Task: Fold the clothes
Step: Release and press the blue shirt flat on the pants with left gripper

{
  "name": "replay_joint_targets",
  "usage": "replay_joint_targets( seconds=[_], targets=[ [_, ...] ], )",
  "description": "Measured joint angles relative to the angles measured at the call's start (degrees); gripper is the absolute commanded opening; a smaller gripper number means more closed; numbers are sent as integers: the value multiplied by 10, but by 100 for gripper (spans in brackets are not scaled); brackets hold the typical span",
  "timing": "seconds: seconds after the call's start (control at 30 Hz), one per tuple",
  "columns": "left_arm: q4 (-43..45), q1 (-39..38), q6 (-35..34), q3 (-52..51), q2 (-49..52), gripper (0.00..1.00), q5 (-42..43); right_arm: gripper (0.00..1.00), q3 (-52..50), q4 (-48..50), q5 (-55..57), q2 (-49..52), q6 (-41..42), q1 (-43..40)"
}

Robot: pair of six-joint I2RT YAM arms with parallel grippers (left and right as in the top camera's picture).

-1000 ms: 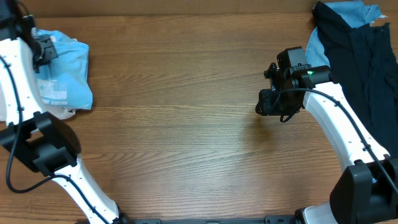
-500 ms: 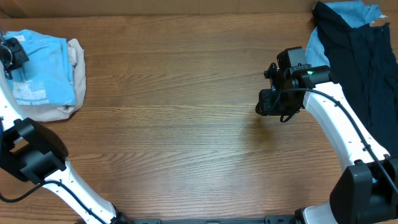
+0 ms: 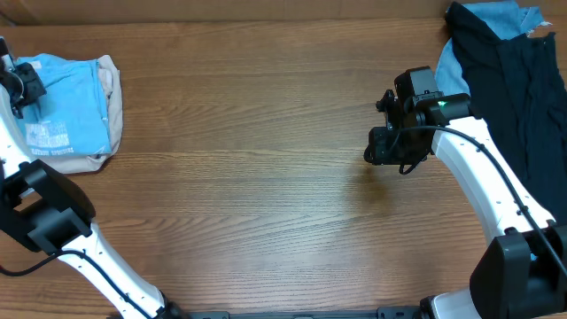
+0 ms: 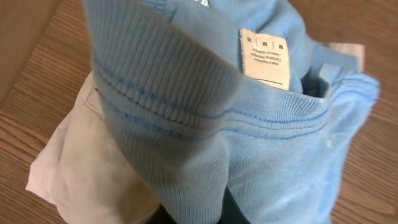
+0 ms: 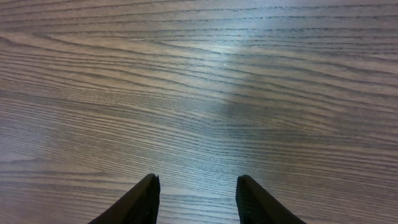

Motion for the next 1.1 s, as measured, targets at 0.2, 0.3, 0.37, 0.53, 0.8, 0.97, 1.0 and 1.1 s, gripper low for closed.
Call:
replay_joint_targets(
  seconds=[0.2, 0.3, 0.37, 0.53, 0.8, 0.97, 1.0, 1.1],
  targets=[
    [6, 12, 8, 0, 2, 56, -2, 44, 0, 0, 0, 0, 0, 0],
    [9, 14, 6, 0, 2, 100, -5, 43, 0, 0, 0, 0, 0, 0],
    [11, 16, 1, 1, 2, 100, -12, 44, 0, 0, 0, 0, 0, 0],
    [10, 16, -16, 1, 2, 100, -24, 43, 0, 0, 0, 0, 0, 0],
    [7, 11, -27, 1, 2, 100, 41, 44, 0, 0, 0, 0, 0, 0],
    [10, -15, -33, 2, 2, 100, 63, 43, 0, 0, 0, 0, 0, 0],
    [14, -23, -33, 2, 2, 100, 63, 43, 0, 0, 0, 0, 0, 0],
    [26, -53, -44, 3, 2, 100, 49, 44, 0, 0, 0, 0, 0, 0]
  ],
)
